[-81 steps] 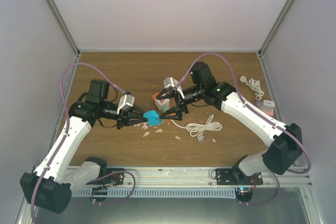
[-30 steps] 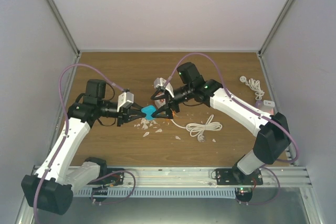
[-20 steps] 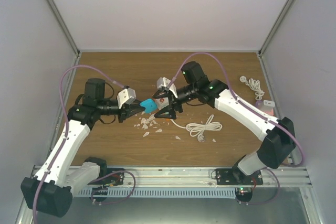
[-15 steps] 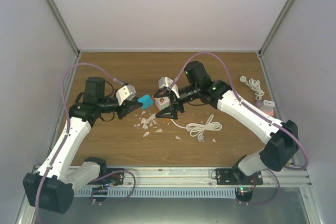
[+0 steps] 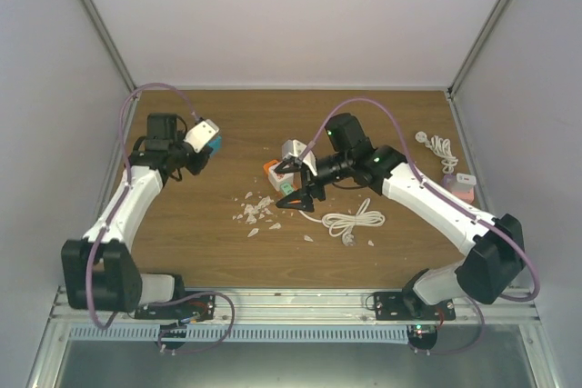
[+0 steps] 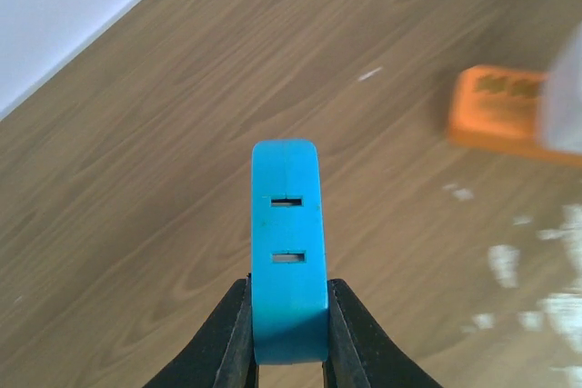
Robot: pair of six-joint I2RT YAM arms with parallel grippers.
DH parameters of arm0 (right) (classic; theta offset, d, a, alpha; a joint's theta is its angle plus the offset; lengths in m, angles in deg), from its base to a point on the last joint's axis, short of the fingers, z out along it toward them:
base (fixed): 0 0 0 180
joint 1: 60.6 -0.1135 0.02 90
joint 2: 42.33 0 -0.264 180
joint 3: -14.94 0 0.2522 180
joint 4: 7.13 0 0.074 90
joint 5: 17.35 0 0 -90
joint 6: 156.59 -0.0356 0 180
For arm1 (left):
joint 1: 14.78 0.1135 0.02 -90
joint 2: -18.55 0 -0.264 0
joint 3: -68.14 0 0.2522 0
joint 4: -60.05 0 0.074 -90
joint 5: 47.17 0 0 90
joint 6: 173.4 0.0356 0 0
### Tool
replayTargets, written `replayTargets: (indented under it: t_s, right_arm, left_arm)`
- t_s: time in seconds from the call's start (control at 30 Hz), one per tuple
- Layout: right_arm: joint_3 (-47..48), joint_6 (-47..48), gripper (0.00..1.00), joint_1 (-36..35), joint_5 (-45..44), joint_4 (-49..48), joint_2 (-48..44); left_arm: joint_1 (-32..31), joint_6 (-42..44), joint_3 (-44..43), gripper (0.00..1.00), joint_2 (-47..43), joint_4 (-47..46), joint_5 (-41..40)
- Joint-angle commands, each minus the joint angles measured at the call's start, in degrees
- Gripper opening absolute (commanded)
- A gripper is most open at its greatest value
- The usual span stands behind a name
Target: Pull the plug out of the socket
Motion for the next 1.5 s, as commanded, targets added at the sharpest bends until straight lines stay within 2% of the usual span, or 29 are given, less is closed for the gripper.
replayTargets:
  t_s: [0.0, 0.27, 0.5, 0.77, 1.23, 1.3, 1.4, 1.47]
  right_arm:
    - [-1.3, 0.9, 1.00, 0.4, -1.3, -1.5, -1.6]
    - [-1.2, 1.3, 1.00, 0.7, -1.2, -1.3, -0.6]
    - [-0.5, 1.5, 1.00, 1.2, -1.2, -0.7, 0.5]
    - [-0.4, 1.6, 1.00, 1.9, -1.2, -0.3, 1.2]
    - [0.1, 1.5, 1.00, 2.1, -0.8, -0.4, 2.5]
    - [0.1, 1.5, 1.00, 2.1, -1.0, -0.4, 2.7]
    - [0.2, 1.6, 1.00, 2.2, -1.1, -0.4, 3.1]
    - [0.3, 1.5, 1.00, 2.2, -1.1, -0.4, 3.4]
  left_arm:
    - [3.7, 5.9, -3.8, 0.00, 6.2, -7.3, -13.0]
    - [8.8, 10.8, -12.5, 0.00, 19.3, -11.8, -18.0]
    - [10.2, 18.0, -17.4, 0.00, 28.1, -17.8, -25.0]
    - [11.9, 21.3, -23.2, 0.00, 37.7, -20.8, -29.5]
    - [12.3, 26.1, -20.4, 0.00, 45.9, -30.5, -35.3]
    - [12.3, 25.7, -20.0, 0.04, 46.0, -30.3, -34.9]
    - [12.3, 24.3, -20.0, 0.20, 45.6, -27.8, -32.8]
    - [12.3, 23.3, -19.7, 0.26, 45.2, -26.4, -31.6]
